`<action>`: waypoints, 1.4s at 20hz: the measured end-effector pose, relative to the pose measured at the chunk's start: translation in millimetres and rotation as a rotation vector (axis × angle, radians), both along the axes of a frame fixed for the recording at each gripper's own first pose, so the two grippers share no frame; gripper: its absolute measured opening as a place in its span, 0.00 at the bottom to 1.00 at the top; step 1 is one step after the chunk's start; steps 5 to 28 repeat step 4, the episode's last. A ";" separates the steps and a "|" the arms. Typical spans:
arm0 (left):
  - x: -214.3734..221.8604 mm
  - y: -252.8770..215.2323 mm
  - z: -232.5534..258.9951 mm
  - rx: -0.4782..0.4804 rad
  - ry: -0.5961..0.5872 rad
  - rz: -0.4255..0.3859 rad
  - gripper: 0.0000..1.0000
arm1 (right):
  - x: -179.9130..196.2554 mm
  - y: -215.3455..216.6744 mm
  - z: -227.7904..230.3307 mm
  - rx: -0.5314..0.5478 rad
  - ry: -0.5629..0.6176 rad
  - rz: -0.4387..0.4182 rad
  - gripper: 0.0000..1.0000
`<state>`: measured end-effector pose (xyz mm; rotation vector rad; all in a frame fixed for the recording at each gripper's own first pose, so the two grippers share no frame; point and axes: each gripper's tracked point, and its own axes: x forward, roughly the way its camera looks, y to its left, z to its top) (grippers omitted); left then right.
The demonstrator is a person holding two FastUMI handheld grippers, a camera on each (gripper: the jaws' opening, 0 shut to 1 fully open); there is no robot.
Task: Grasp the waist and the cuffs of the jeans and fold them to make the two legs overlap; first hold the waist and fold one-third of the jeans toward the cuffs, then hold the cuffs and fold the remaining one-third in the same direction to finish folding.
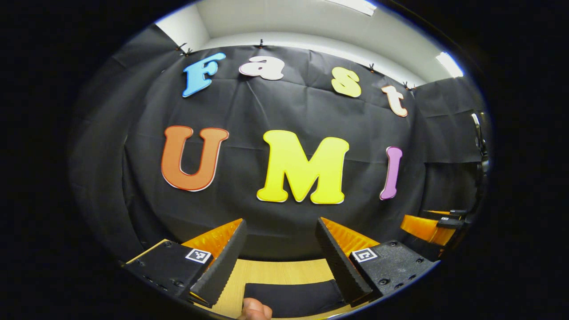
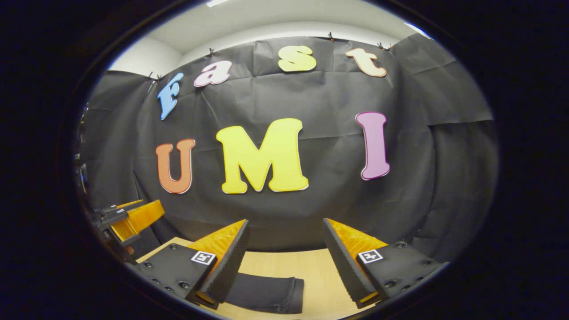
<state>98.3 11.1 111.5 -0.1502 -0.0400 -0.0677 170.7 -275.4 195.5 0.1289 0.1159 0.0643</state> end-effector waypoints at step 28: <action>-6.6 14.5 1.0 0.031 0.030 0.012 0.96 | -1.3 9.5 -2.4 0.011 0.001 0.012 0.96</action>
